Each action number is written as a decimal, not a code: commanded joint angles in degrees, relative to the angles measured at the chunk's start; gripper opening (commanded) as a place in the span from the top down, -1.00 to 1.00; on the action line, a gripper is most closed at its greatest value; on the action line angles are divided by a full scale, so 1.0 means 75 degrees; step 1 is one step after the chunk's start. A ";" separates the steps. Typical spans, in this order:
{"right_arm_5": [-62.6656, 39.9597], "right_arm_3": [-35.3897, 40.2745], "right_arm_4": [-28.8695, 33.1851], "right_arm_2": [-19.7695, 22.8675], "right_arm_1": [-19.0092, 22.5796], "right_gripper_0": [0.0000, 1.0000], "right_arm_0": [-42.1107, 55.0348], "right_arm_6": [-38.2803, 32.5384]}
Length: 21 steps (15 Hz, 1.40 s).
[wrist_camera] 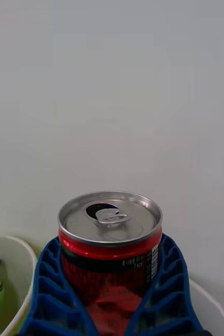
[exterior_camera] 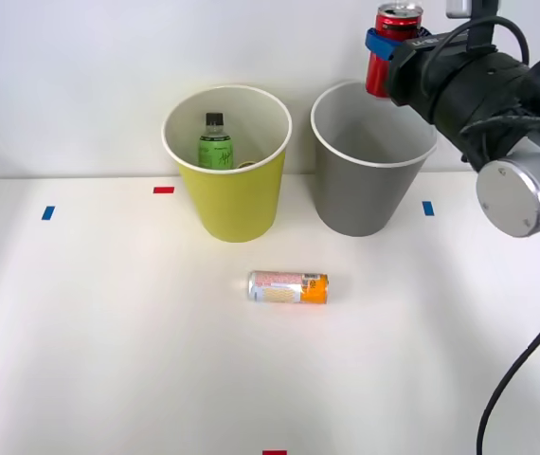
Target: Put cans in the gray bin, plastic bottles in the light green bin
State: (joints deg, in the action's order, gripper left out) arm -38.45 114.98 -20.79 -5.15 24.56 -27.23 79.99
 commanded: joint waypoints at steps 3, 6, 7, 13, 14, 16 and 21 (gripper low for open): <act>0.0334 -0.0471 0.0487 -0.0344 0.0042 0.97 -0.0025 -0.0083; 0.0486 -0.0998 0.0570 -0.0532 0.0136 0.96 -0.0354 -0.0153; 0.0721 -0.1268 0.0652 -0.0590 0.0112 0.97 -0.0412 -0.0189; 0.2174 -0.2346 0.0780 -0.0872 0.0100 -0.05 -0.0506 -0.0294; 0.2174 -0.2346 0.0757 -0.0872 0.0100 -0.84 -0.0506 -0.0306; 0.2174 -0.2346 0.0722 -0.0872 0.0112 -1.00 -0.0506 -0.0306; 0.2537 -0.2240 0.0640 -0.0930 0.0253 -1.00 -0.0342 -0.0200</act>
State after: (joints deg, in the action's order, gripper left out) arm -20.69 97.67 -15.78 -12.01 26.14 -30.58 78.37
